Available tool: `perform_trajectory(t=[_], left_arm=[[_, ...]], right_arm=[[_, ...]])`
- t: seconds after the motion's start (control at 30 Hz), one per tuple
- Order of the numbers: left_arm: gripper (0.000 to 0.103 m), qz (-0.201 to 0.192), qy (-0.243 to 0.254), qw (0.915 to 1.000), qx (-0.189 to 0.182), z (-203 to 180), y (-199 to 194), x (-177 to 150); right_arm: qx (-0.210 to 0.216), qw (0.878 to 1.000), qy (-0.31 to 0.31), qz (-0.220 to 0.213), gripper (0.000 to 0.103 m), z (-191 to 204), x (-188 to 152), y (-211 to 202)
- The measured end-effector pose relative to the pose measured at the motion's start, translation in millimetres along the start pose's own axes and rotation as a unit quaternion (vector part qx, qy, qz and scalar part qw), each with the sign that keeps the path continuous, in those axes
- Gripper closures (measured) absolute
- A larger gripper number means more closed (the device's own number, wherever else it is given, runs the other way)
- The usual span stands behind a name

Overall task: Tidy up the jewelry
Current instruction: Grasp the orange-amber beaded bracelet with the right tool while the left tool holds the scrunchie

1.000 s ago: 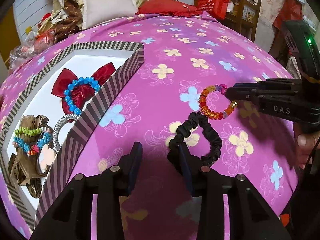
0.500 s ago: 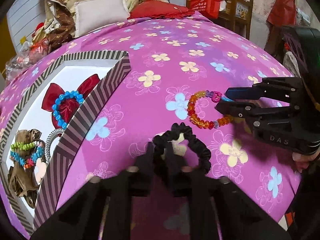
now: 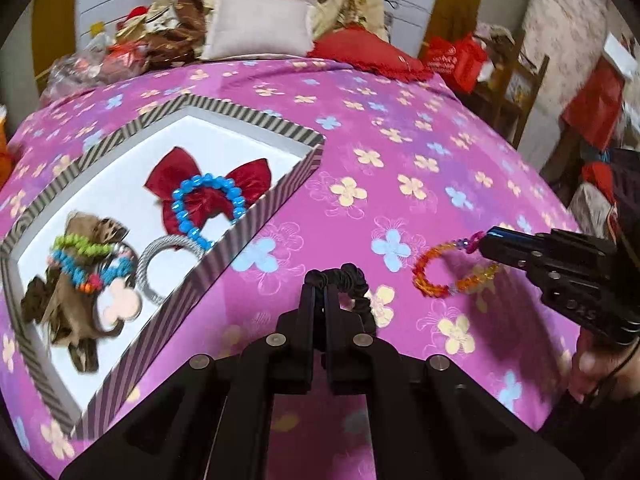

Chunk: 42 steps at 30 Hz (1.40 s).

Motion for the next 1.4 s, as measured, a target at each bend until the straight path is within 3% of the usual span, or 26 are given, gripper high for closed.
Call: perform_trajectory(t=[0.27, 0.43, 0.53, 0.57, 0.6, 0.67, 0.93, 1.03, 1.23, 1.3, 1.4], left_arm=[[0.103, -0.015, -0.033, 0.9993, -0.014, 8, -28, -18], [0.103, -0.009, -0.031, 0.9995, 0.001, 14, -21, -22], [0.103, -0.006, -0.033, 0.9994, 0.009, 18, -18, -22], [0.103, -0.005, -0.033, 0.9994, 0.012, 19, -17, -22], [0.103, -0.004, -0.03, 0.9994, 0.017, 19, -15, -23], [0.103, -0.004, -0.026, 0.9993, 0.026, 21, -12, -24], [0.103, 0.008, -0.041, 0.9982, 0.043, 30, -3, -24], [0.103, 0.01, -0.039, 0.9983, 0.043, 29, -2, -26], [0.103, 0.013, -0.04, 0.9983, 0.041, 30, -2, -27], [0.103, 0.013, -0.039, 0.9983, 0.04, 30, -2, -27], [0.103, 0.013, -0.04, 0.9983, 0.041, 31, -2, -28]], right_arm=[[0.068, 0.993, 0.055, -0.075, 0.092, 27, 19, -55], [0.071, 0.992, 0.063, -0.088, 0.093, 32, 17, -60], [0.068, 0.993, 0.074, -0.07, 0.092, 24, 8, -50], [0.068, 0.993, 0.084, -0.057, 0.085, 19, 2, -44], [0.067, 0.993, 0.091, -0.039, 0.069, 15, -5, -36], [0.064, 0.994, 0.087, -0.017, 0.059, 14, -17, -25], [0.047, 0.998, 0.03, 0.033, 0.059, 21, -53, -5], [0.04, 0.998, 0.027, 0.041, 0.059, 19, -51, 3], [-0.004, 0.996, -0.069, 0.048, 0.055, 37, -41, 20], [0.002, 0.997, -0.068, 0.043, 0.055, 38, -37, 21], [0.002, 0.996, -0.074, 0.04, 0.062, 38, -36, 20]])
Point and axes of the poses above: each gripper's, at about its wrist camera, not at the fingertips, and y roughly the way its jaws point, z to its left, x to its top, the point moved 9 cm from there along y, roughly the way its jaws point, and after that the axes turned 15 degrees about -y, right-handed, at the moved point
